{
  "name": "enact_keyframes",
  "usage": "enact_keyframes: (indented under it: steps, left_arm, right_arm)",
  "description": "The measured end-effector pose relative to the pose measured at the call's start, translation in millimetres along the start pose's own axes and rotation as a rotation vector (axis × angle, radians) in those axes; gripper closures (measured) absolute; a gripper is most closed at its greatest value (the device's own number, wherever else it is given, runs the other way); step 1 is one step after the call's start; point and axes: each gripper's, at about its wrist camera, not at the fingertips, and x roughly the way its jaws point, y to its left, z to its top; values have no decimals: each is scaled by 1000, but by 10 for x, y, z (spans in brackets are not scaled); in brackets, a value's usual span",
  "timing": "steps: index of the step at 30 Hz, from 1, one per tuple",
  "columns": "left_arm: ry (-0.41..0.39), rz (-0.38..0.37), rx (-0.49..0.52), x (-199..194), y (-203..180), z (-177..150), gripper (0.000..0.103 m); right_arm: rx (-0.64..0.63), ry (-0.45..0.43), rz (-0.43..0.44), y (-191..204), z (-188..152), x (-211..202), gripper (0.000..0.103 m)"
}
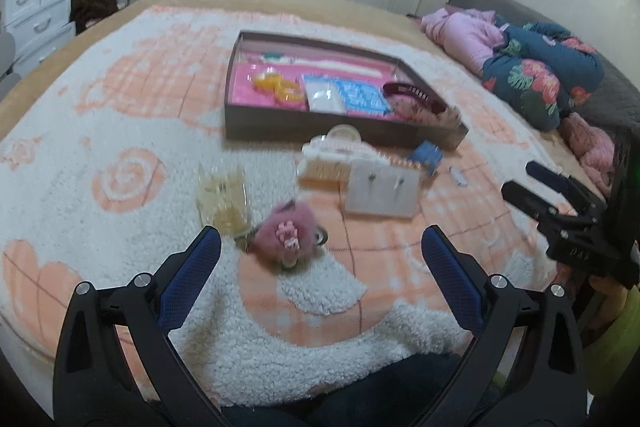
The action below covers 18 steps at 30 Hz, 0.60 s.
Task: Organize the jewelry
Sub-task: 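Move the left tool toward the pink fluffy keychain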
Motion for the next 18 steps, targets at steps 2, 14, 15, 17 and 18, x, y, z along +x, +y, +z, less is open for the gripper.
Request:
enact_keyframes:
  steps: [2, 14, 15, 17, 18]
  left_arm:
    - [14, 2, -13, 44, 18, -16, 11]
    - [83, 2, -94, 317, 95, -29, 27]
    - [83, 4, -99, 333, 100, -26, 29]
    - [78, 6, -110, 348, 113, -20, 35]
    - [77, 6, -118, 361, 127, -15, 39]
  right_arm:
    - [5, 14, -4, -20, 2, 63, 9]
    - [-5, 111, 0, -92, 89, 634, 10]
    - [-9, 121, 3, -86, 96, 680, 10]
    - [-25, 136, 6, -58, 112, 763, 12]
    - [-33, 142, 5, -44, 112, 794, 14]
